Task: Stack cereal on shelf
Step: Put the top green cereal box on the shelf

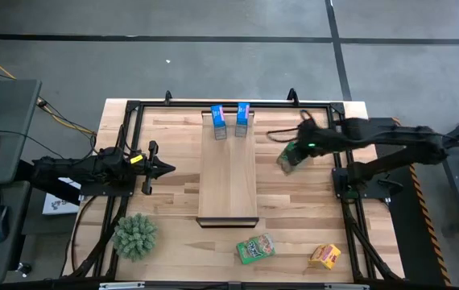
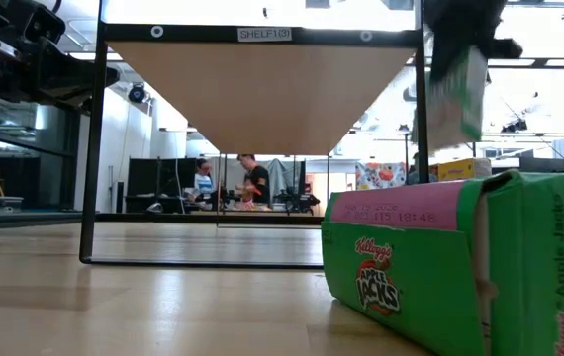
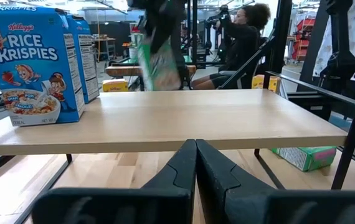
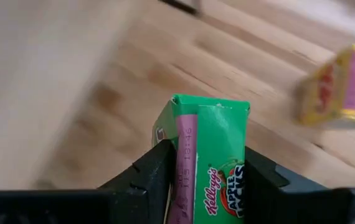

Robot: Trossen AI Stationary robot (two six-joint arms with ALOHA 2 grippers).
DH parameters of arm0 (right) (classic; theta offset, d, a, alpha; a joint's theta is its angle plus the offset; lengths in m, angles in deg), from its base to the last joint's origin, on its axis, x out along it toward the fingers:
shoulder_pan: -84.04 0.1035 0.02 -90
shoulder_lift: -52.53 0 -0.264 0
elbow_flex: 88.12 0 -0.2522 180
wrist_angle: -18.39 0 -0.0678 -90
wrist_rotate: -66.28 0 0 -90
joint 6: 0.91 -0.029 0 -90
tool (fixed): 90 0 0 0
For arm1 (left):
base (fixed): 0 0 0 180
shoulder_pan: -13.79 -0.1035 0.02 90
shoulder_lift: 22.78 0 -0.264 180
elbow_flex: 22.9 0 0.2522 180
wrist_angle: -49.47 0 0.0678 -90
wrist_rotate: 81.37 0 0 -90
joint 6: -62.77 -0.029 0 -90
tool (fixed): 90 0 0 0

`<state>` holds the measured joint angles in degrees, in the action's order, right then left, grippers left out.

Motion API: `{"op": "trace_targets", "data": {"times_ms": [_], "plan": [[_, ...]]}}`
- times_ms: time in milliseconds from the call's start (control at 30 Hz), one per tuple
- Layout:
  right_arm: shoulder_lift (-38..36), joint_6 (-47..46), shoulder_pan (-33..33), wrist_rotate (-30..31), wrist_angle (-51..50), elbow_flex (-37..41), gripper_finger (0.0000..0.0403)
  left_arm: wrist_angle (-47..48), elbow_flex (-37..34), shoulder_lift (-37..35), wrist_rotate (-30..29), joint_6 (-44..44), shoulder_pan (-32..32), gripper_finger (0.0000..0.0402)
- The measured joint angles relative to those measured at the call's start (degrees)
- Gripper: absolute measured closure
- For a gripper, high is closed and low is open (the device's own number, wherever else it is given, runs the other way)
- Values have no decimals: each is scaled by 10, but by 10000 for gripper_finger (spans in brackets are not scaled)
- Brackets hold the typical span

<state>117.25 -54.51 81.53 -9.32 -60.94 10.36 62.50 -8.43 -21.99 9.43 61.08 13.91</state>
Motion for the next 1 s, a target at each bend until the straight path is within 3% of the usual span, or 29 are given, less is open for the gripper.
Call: {"op": "trace_targets", "data": {"times_ms": [133, 267, 367, 467, 567, 800, 1000], "plan": [[-52, 13, 50, 44, 34, -47, 265, 0, 0, 0, 0, 0, 0, 398], [-59, 68, 101, 120, 168, -62, 265, 0, 0, 0, 0, 0, 0, 398], [-30, 138, 119, 104, 297, -62, 265, 0, 0, 0, 0, 0, 0, 398], [22, 175, 124, 80, 336, -88, 265, 0, 0, 0, 0, 0, 0, 398], [84, 179, 124, 86, 282, -150, 265, 0, 0, 0, 0, 0, 0, 398], [240, 182, 123, 189, 72, -326, 265, 0, 0, 0, 0, 0, 0, 398], [338, 241, 123, 210, 11, -417, 265, 0, 0, 0, 0, 0, 0, 398]]}}
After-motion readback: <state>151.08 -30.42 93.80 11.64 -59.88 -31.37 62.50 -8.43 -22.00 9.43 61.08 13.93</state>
